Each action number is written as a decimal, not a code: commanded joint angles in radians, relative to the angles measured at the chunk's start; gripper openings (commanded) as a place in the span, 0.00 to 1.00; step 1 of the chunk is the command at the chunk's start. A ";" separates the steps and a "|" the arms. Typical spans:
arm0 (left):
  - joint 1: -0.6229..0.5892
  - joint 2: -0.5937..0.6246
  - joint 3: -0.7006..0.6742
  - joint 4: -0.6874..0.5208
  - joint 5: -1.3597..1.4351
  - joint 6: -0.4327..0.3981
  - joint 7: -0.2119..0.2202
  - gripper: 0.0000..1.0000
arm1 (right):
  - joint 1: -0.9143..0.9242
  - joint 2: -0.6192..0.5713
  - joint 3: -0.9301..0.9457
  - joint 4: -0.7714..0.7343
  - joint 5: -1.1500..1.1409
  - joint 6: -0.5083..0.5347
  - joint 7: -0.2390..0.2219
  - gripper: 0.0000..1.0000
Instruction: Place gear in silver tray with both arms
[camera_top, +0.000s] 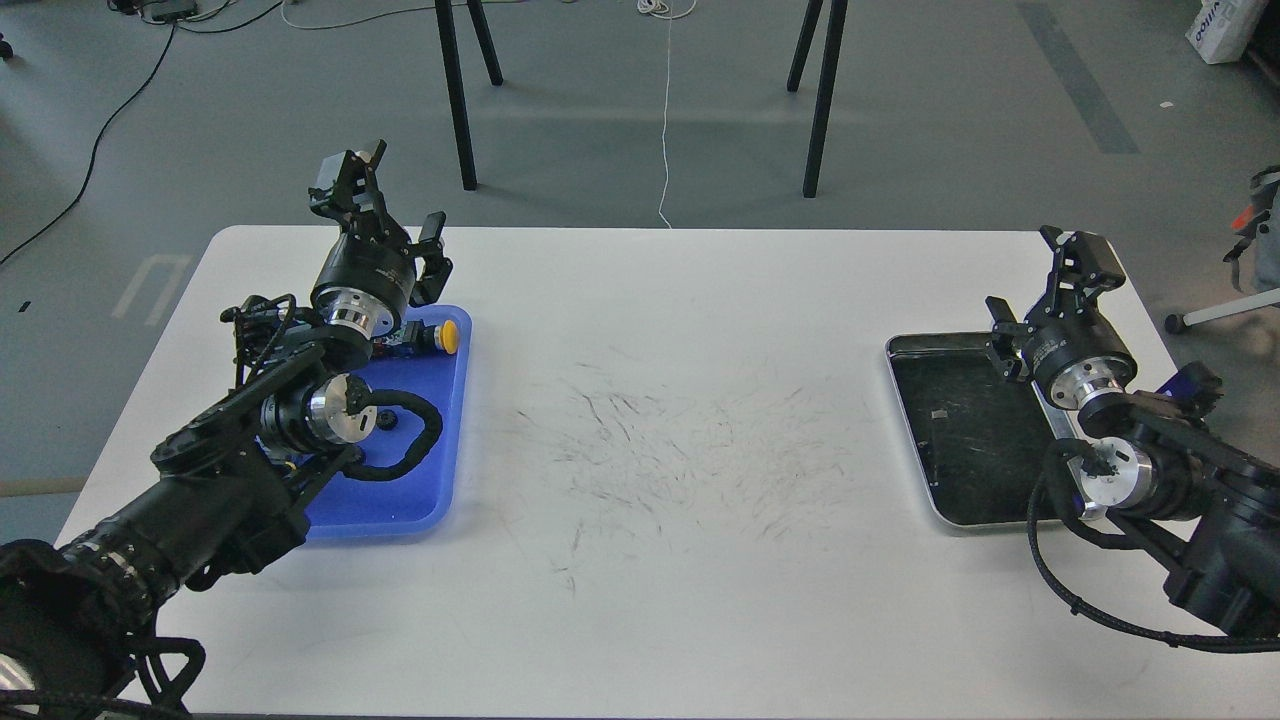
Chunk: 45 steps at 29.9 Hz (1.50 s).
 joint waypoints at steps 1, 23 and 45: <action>0.002 -0.003 -0.003 0.000 -0.005 0.000 0.000 1.00 | 0.000 -0.002 -0.001 0.000 0.000 0.000 0.000 0.99; 0.008 0.008 -0.001 -0.003 -0.005 -0.033 0.000 1.00 | -0.004 -0.005 -0.003 -0.019 -0.002 0.001 0.000 0.99; 0.010 0.020 0.008 -0.005 0.001 -0.088 0.000 1.00 | 0.005 -0.015 -0.003 -0.019 -0.002 0.013 0.000 0.99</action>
